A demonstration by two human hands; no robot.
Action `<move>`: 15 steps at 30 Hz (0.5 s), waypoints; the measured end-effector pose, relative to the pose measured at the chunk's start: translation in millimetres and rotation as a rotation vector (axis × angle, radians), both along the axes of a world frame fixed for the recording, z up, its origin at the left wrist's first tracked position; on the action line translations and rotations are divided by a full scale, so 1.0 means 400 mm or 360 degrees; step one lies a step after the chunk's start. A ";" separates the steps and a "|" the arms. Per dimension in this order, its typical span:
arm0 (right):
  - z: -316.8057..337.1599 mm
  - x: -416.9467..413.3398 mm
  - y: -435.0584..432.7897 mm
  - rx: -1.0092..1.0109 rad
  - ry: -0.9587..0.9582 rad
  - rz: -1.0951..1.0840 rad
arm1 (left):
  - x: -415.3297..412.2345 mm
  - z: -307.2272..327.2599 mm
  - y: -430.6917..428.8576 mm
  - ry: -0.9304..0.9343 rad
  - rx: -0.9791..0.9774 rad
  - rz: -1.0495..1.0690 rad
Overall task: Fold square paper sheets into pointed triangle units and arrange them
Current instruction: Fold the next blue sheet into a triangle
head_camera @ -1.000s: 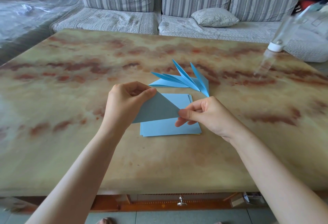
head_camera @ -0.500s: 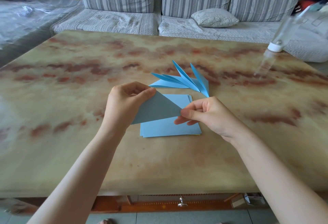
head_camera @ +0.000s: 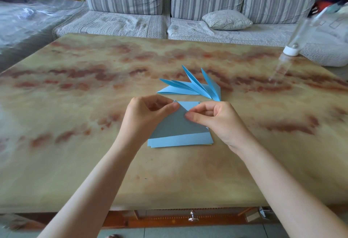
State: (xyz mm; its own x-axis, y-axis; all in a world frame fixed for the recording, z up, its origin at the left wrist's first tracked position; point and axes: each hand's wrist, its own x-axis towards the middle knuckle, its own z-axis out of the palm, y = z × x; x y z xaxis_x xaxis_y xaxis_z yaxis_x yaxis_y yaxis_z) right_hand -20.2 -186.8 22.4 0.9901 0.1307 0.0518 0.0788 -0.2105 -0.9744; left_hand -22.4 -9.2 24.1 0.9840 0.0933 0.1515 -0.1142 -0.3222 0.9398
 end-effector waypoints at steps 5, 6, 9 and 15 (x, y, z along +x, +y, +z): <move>-0.004 0.001 -0.007 -0.0002 0.0013 -0.0041 | 0.001 -0.003 0.003 0.0004 -0.0023 0.0000; -0.003 0.000 -0.009 -0.0019 0.0026 -0.0030 | 0.001 -0.004 0.002 -0.0008 0.0021 0.0021; 0.002 -0.004 -0.003 0.0023 0.0054 0.0035 | -0.007 0.001 -0.008 -0.0124 0.0248 0.0040; 0.008 0.001 0.007 0.0067 -0.0021 -0.0034 | -0.014 -0.007 -0.032 -0.0119 0.0287 -0.0052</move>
